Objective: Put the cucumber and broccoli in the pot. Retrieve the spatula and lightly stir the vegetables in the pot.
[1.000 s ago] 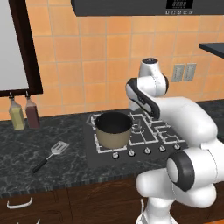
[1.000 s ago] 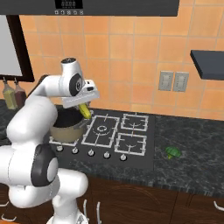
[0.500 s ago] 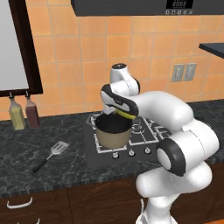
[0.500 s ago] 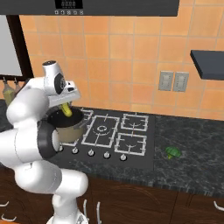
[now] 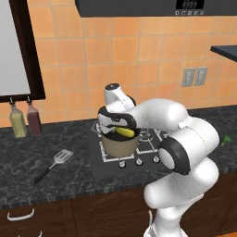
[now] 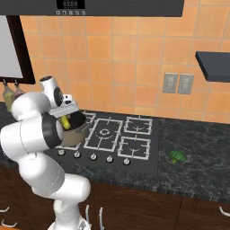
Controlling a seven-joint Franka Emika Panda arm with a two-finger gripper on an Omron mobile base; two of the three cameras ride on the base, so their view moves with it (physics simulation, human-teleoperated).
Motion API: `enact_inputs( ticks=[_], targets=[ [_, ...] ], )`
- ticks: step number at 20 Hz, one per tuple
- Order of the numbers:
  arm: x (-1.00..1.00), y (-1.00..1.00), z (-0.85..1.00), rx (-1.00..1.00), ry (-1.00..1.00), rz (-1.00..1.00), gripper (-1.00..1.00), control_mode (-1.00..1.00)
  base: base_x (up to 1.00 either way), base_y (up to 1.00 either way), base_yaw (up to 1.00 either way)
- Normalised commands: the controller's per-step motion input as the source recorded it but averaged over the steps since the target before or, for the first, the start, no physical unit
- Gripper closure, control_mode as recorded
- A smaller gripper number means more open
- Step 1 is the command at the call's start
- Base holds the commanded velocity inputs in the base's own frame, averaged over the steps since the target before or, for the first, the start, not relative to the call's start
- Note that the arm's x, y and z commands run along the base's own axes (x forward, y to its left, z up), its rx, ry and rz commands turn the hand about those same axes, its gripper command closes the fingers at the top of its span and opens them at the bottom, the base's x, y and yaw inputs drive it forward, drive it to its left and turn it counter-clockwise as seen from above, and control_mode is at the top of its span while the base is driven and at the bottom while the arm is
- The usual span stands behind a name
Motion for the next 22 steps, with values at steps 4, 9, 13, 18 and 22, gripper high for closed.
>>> enact_inputs(
  ticks=[4,9,13,18,22],
  targets=[
    [0.37,0.0,-0.37,-0.03,0.0,0.0,1.0,-1.0,0.0,0.0,0.0],
    [0.58,0.0,-0.17,0.0,0.03,0.0,1.0,-1.0,0.0,0.0,0.0],
    [0.22,0.05,-0.17,0.0,0.06,0.0,-1.0,-1.0,0.0,0.0,0.0],
    [-0.02,0.0,-0.01,0.0,0.02,0.0,-1.0,-1.0,0.0,0.0,0.0],
    [-0.19,-0.07,0.0,0.0,0.0,0.0,-1.0,-1.0,0.0,0.0,0.0]
  ],
)
